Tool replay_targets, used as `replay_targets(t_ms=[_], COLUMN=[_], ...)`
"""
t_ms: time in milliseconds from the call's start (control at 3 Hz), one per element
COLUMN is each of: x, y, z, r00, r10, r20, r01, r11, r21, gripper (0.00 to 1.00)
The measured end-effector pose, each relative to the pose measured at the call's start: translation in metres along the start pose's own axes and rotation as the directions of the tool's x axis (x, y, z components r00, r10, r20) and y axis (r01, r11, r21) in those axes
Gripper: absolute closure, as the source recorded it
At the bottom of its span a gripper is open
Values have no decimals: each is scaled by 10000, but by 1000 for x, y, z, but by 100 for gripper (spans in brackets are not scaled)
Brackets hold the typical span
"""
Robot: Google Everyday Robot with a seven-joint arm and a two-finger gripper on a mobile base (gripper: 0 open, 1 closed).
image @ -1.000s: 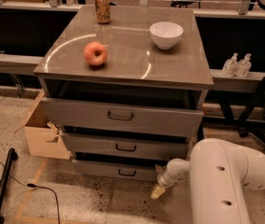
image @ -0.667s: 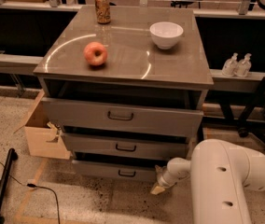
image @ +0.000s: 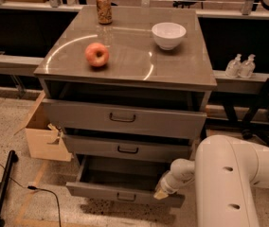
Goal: Open bottom drawer
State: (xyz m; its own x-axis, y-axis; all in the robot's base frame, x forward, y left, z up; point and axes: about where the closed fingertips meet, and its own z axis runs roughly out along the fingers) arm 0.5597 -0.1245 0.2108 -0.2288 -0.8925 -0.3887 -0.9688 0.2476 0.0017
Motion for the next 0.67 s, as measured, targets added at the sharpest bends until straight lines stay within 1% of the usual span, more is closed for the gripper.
replay_targets(t_ms=[333, 667], x=[-16, -35], y=[14, 28], z=[-24, -53], r00=[9984, 9891], r10=[486, 1335], r20=[-305, -623], r01=[-500, -1383], r11=[9976, 9872], r21=[-481, -797], gripper=[86, 62])
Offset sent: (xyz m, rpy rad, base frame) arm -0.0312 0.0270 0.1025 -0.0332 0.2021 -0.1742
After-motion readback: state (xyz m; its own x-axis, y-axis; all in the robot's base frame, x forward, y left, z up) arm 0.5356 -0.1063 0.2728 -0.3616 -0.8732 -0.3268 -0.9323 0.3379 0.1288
